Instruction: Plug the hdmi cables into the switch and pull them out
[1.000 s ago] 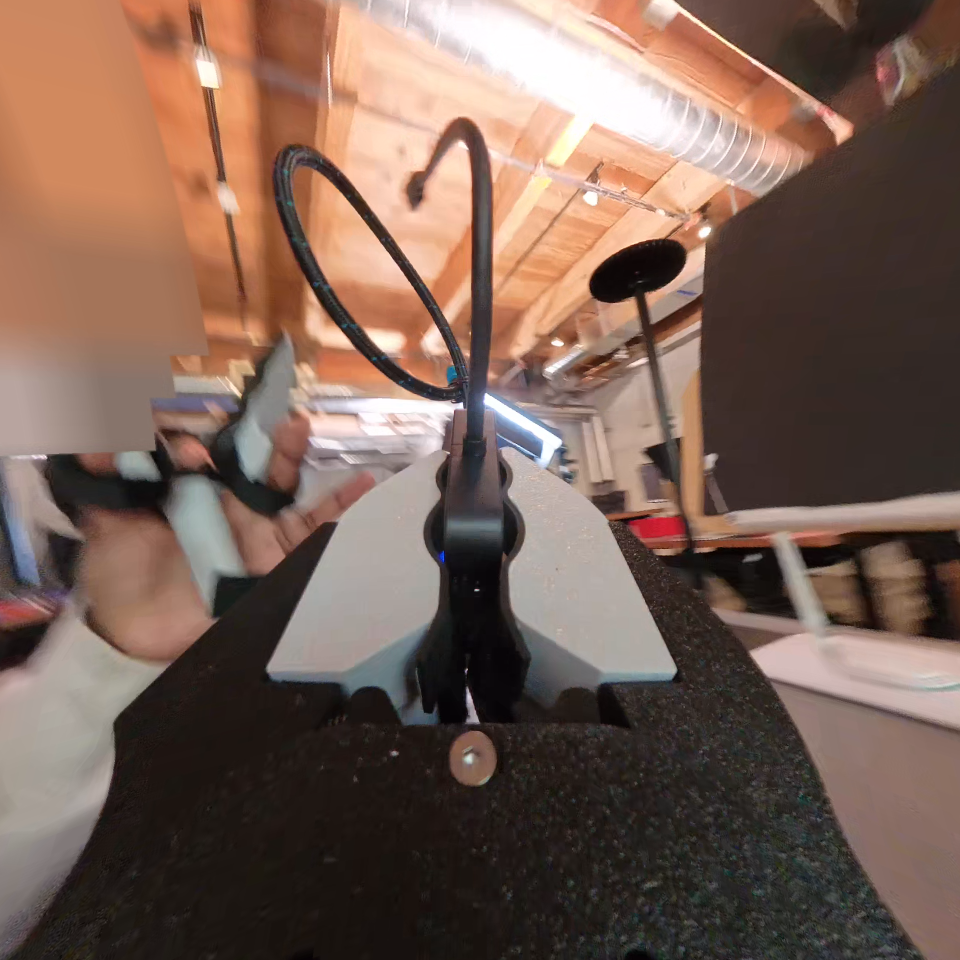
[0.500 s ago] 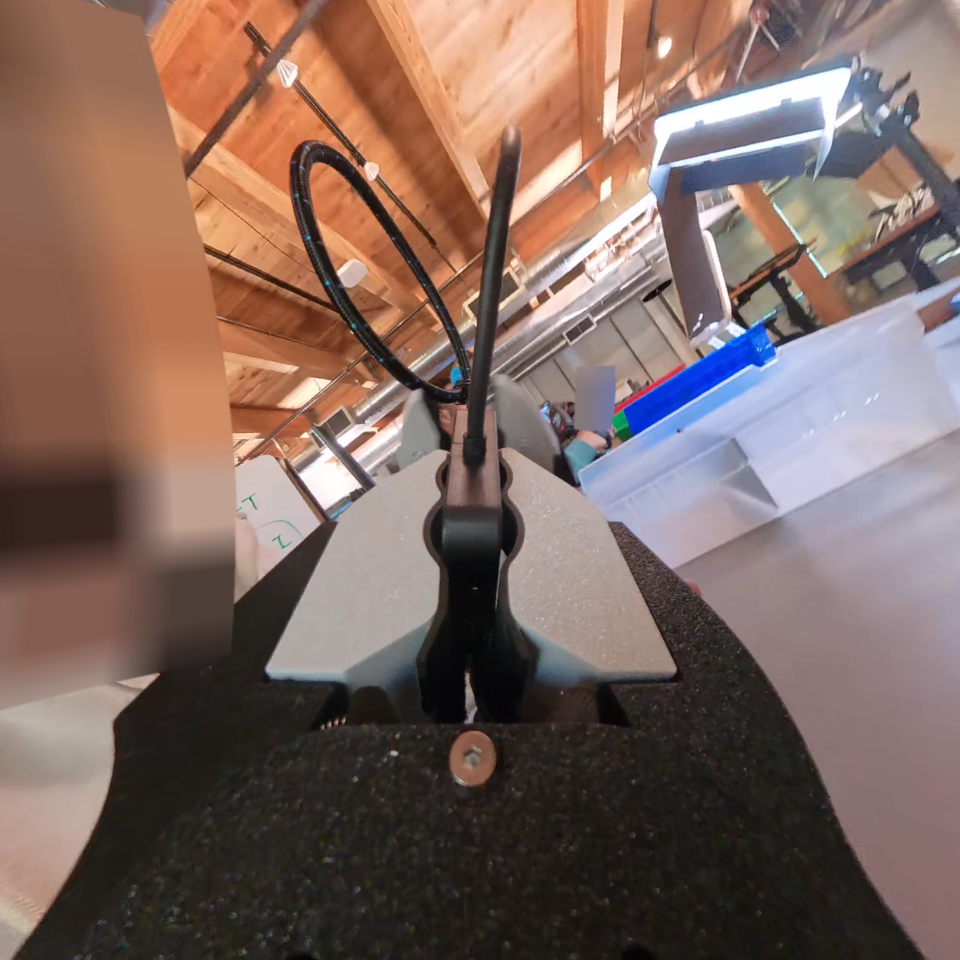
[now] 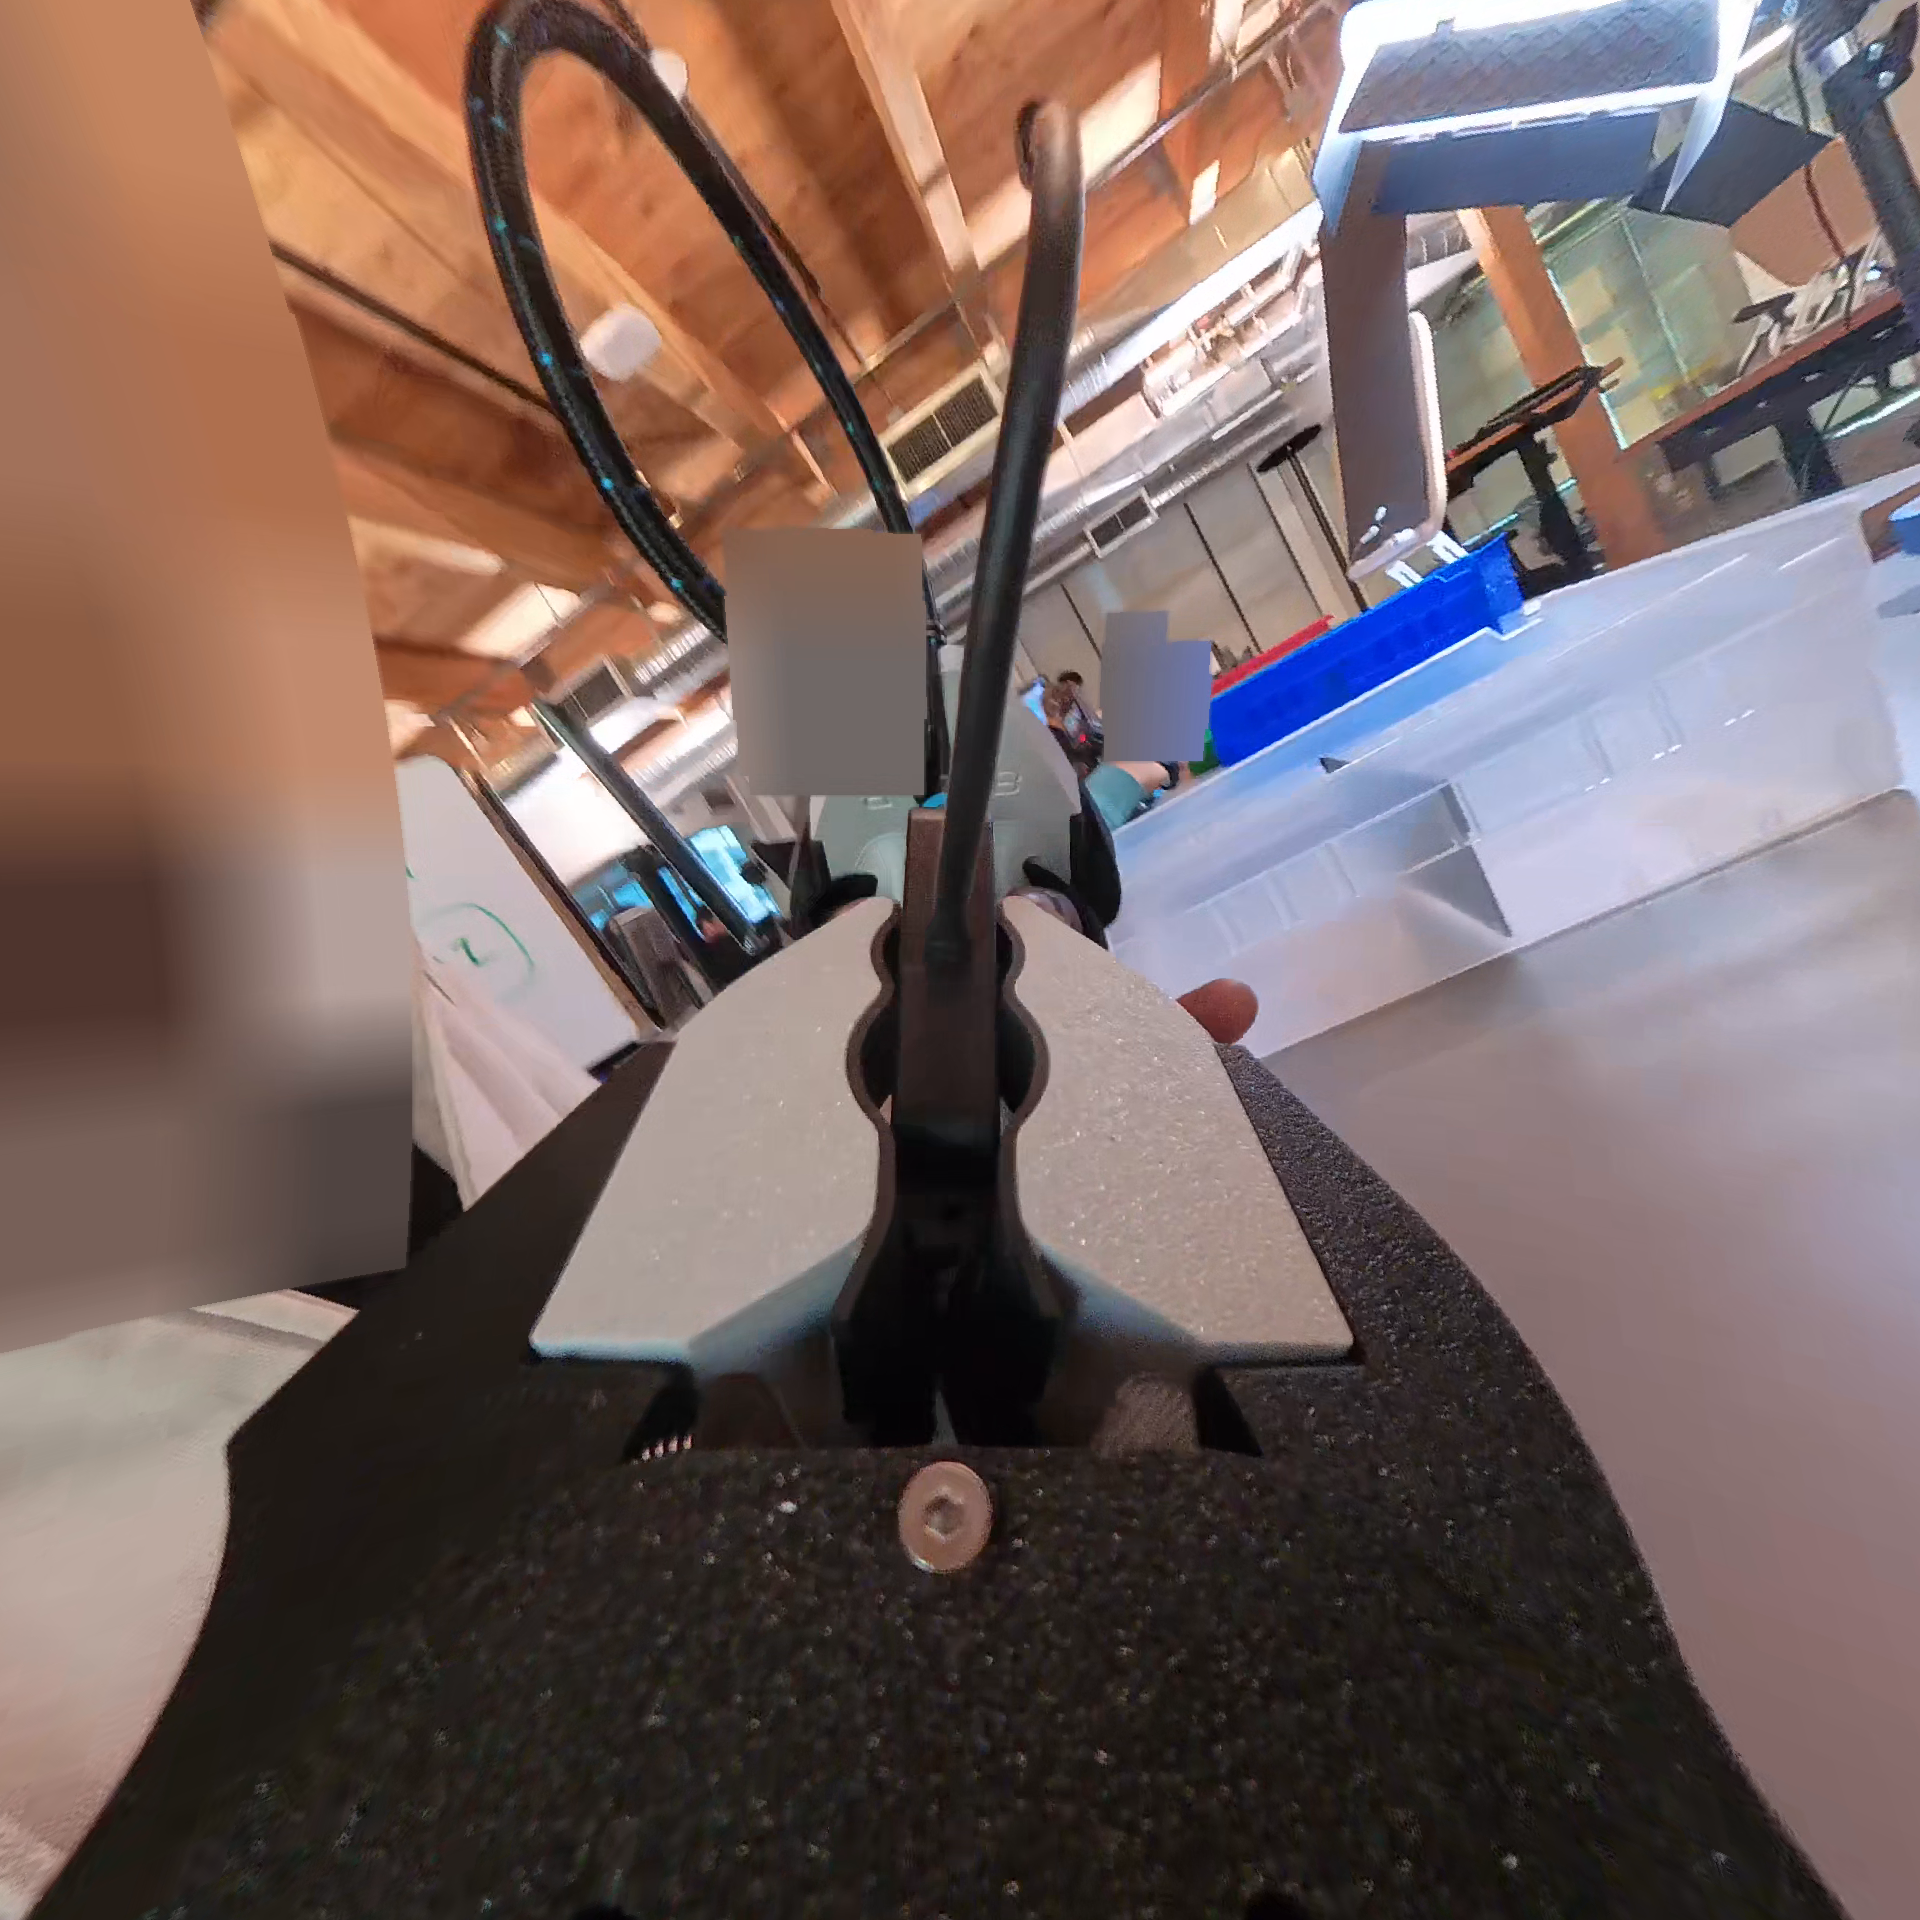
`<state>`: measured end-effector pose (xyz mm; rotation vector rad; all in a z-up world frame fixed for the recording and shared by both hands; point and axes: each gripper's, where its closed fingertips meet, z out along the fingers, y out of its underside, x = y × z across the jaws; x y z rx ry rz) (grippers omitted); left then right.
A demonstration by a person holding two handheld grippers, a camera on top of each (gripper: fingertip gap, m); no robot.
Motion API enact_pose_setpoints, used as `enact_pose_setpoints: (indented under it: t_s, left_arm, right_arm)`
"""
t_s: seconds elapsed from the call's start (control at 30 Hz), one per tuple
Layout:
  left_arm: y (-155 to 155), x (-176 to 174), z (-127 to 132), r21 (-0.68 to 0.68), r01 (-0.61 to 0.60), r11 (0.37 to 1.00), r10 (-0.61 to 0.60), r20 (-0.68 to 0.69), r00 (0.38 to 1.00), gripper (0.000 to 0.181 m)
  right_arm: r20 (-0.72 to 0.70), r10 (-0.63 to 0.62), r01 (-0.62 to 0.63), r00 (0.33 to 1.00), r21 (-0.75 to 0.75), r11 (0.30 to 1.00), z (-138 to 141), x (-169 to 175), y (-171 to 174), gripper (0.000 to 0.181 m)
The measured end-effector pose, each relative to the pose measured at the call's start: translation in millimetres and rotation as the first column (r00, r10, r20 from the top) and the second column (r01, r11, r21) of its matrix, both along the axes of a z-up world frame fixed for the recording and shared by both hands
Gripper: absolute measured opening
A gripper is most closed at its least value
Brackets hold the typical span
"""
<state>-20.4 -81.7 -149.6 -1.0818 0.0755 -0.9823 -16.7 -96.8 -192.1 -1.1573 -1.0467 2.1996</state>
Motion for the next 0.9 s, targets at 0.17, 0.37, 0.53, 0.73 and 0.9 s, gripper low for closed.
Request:
enact_pose_setpoints:
  t_s: [0.17, 0.37, 0.53, 0.73, 0.9]
  left_arm:
    - [-13, 3, 12, 0.011, -0.007, 1.000, 0.008, -0.124, 0.992, 0.000]
    - [-14, 1, 9, -0.036, 0.002, 0.999, -0.006, -0.116, 0.993, 0.000]
    - [-91, -137, 90, 0.244, -0.294, 0.924, 0.198, 0.351, 0.915, 0.000]
    - [-92, -67, 85, 0.248, -0.378, 0.892, 0.450, -0.416, 0.790, 0.002]
    - [-57, -35, 40, 0.078, -0.152, 0.985, 0.171, -0.401, 0.900, 0.002]
  right_arm:
    - [-0.033, 0.018, -0.015, 0.999, 0.090, 0.996, 12, -1, -13, 0.014]
    - [-0.009, 0.012, -0.010, 1.000, 0.137, 0.990, 11, -2, -18, 0.014]
    - [0.102, -0.149, 0.130, 0.984, 0.169, 0.977, -17, 16, 21, 0.013]
    - [-0.213, -0.125, 0.154, 0.969, 0.126, 0.980, 45, 28, 21, 0.014]
    - [-0.035, -0.219, 0.217, 0.975, 0.343, 0.914, 2, 14, 15, 0.014]
